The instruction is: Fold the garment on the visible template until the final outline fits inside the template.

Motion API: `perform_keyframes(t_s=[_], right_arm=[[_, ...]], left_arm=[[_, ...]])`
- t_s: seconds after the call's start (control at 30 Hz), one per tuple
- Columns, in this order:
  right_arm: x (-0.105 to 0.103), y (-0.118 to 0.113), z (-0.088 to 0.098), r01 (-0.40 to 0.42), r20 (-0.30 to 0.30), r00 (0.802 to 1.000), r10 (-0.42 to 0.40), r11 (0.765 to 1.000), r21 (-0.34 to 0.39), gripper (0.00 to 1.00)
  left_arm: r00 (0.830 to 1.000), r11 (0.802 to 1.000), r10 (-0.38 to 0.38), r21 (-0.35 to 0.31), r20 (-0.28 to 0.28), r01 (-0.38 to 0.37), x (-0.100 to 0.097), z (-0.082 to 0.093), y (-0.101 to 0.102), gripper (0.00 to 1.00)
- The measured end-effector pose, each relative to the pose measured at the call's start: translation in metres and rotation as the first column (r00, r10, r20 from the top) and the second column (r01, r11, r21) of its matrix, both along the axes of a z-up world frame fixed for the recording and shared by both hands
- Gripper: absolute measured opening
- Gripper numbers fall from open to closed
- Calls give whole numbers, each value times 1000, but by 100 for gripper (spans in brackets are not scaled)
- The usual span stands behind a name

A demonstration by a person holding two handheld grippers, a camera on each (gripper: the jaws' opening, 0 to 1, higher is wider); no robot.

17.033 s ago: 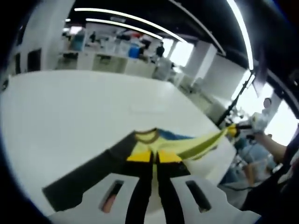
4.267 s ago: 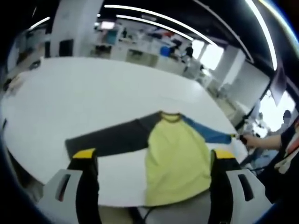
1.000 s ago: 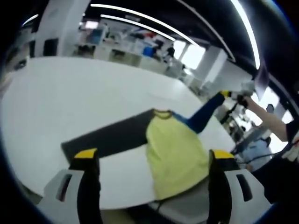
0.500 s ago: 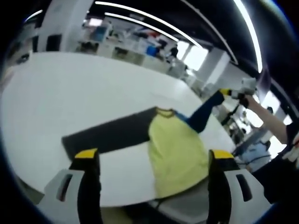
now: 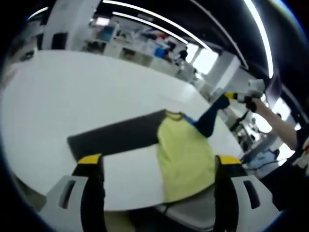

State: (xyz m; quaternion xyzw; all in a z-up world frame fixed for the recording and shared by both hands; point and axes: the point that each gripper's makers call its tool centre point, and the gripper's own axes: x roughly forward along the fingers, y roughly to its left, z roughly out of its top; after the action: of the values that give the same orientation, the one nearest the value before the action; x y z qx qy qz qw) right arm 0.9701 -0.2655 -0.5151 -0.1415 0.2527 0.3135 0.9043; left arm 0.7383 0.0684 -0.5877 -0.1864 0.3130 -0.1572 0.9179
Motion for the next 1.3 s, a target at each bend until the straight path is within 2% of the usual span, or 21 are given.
perform_keyframes(t_s=[0.5,1.0,1.3], right_arm=[[-1,44,-17,-31,-32,999,32,999,27,2],[10,78,-50,-26,-107,994,34,997,68,2],[13,92,-78,-19,-146,989,27,998,55,2]], left_arm=[[1000,1000,-13,2,-2,13,4,-1,3,91],[999,1000,9,4,-31,-9,-2,-11,11,91],[999,1000,16,6,-44,-16,-3,-15,14,91]])
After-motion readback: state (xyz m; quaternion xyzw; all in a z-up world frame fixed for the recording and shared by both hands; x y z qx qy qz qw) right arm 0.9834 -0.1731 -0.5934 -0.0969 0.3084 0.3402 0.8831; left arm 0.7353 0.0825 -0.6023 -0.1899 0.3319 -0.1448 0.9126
